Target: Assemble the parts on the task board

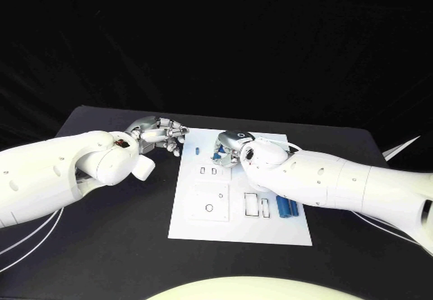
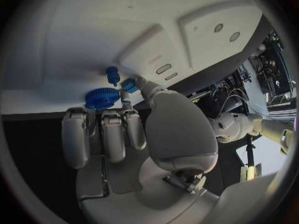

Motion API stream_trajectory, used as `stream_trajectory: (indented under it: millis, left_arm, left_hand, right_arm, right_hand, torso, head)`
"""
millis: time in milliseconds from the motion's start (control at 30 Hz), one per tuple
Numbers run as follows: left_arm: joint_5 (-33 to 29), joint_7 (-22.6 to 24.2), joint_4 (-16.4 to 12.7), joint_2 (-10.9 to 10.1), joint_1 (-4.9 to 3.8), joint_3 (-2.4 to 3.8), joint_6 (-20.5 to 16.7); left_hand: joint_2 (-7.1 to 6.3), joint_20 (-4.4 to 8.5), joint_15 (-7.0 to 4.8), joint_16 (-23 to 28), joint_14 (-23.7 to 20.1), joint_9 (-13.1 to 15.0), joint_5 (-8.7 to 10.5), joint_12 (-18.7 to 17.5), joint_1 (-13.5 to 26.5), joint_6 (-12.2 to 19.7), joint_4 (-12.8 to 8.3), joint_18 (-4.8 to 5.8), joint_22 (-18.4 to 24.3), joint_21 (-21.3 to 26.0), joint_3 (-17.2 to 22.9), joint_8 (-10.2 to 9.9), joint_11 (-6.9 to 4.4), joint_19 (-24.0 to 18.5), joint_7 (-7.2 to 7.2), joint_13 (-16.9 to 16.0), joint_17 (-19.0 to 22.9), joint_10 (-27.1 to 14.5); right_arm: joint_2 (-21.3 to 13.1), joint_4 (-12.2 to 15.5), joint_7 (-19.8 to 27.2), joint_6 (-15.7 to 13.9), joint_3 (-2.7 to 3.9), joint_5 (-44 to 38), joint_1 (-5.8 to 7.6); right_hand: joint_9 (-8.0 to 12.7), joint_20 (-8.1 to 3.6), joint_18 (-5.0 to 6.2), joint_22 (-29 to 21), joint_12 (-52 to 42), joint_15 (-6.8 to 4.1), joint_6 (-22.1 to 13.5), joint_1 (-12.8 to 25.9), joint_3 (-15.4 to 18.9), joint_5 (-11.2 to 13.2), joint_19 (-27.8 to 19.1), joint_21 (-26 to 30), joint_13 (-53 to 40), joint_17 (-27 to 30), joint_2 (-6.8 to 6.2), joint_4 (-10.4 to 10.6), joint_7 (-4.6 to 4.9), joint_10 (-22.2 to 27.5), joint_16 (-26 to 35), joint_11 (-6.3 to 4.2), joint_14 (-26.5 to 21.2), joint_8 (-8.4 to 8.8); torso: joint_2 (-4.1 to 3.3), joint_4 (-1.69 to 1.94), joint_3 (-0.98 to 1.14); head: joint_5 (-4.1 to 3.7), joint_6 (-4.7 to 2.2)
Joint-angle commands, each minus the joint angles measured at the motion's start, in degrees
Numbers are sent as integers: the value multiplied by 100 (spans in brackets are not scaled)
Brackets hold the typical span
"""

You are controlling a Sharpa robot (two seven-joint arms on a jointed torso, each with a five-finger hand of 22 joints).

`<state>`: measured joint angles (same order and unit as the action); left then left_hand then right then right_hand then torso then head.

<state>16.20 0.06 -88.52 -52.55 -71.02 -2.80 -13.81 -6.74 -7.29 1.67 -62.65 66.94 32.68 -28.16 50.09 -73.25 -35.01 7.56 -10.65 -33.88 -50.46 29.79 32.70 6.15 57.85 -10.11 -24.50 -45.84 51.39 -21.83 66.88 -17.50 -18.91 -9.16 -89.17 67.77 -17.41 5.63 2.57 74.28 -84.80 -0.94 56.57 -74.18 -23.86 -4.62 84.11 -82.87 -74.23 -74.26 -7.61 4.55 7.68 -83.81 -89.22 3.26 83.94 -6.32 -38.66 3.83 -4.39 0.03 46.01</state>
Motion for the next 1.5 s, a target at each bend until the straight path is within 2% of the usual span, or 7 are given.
stream_trajectory:
  millis: [33, 167, 267, 667, 1000, 1433, 1500]
  left_arm:
    - [3, 4, -5, 14, -7, 5, 6]
    - [3, 2, -1, 14, -7, 5, 1]
    - [3, 0, 0, 15, -7, 5, 1]
    - [3, -10, -1, 15, -7, 5, 2]
    - [4, -5, 15, 18, -7, 5, 0]
    - [-3, 23, 35, 25, -3, 4, -15]
    - [-27, 35, 38, 27, 0, 3, -17]
  left_hand:
    - [-14, -22, 50, 13, -8, -52, -70, 67, -33, -5, -65, 12, 80, 91, -43, -85, 27, 121, -142, 53, 52, -60]
    - [-14, -22, 50, 13, -8, -52, -70, 67, -33, -5, -65, 12, 80, 91, -43, -85, 27, 121, -142, 53, 52, -60]
    - [-11, -22, 50, 12, -8, -58, -70, 68, -42, -7, -71, 12, 80, 90, -39, -86, 27, 122, -143, 56, 53, -61]
    - [-11, -22, 50, 12, -8, -58, -70, 68, -42, -7, -71, 12, 80, 90, -39, -86, 27, 122, -143, 56, 53, -61]
    - [-11, -22, 50, 12, -8, -58, -70, 68, -42, -7, -71, 12, 80, 90, -39, -86, 27, 122, -143, 56, 53, -61]
    - [-9, -22, 51, 6, -7, -79, -69, 74, -53, -12, -81, 12, 78, 88, -38, -90, 31, 125, -147, 65, 55, -64]
    - [-9, -22, 51, 6, -7, -81, -68, 74, -53, -12, -81, 12, 78, 88, -38, -91, 32, 125, -148, 65, 55, -64]
  right_arm:
    - [-14, 8, -19, 40, -27, -41, -38]
    - [-20, 26, -36, -64, -27, -106, -40]
    - [-21, 45, -52, -179, -27, -159, -45]
    - [-14, 93, -116, -356, -27, -286, -57]
    - [-121, 255, -79, -675, -26, -362, -59]
    - [-553, 803, 43, -1084, 2, -290, -27]
    - [-654, 933, 93, -1165, 11, -231, -14]
  right_hand:
    - [-249, -57, -103, 1204, -112, -26, 383, -150, -365, 28, 260, -121, -1279, -1574, -56, -53, -58, -405, -78, -80, 606, -232]
    - [-310, -98, -115, 1237, -138, -71, 537, -179, -597, 36, 287, -166, -1299, -1574, 69, -156, -125, -423, -78, -137, 606, -341]
    - [-360, -128, -128, 1270, -177, -100, 612, -133, -670, 43, 316, -215, -1329, -1574, 86, -207, -171, -448, -78, -176, 606, -418]
    - [-433, -168, -143, 1309, -251, -139, 668, -34, -730, 48, 349, -272, -1383, -1574, 87, -262, -225, -490, -78, -222, 606, -516]
    - [-494, -198, -159, 1349, -305, -165, 652, 168, -748, 53, 384, -333, -1424, -1574, 75, -230, -251, -519, -78, -248, 606, -581]
    - [-514, -205, -165, 1365, -316, -174, 636, 251, -749, 55, 398, -357, -1432, -1574, 53, -211, -257, -526, -78, -254, 606, -599]
    - [-515, -206, -165, 1365, -313, -175, 634, 258, -749, 55, 399, -358, -1430, -1574, 50, -210, -257, -524, -78, -254, 606, -600]
  torso:
    - [3, 11, -4]
    - [6, 4, -1]
    - [5, 5, -3]
    - [5, 6, -8]
    - [9, 1, 4]
    - [20, -12, 14]
    - [31, -22, 26]
  head:
    - [-6, 8]
    - [-1, 4]
    - [-8, 1]
    - [-8, -6]
    - [8, -15]
    - [22, -71]
    - [39, -86]
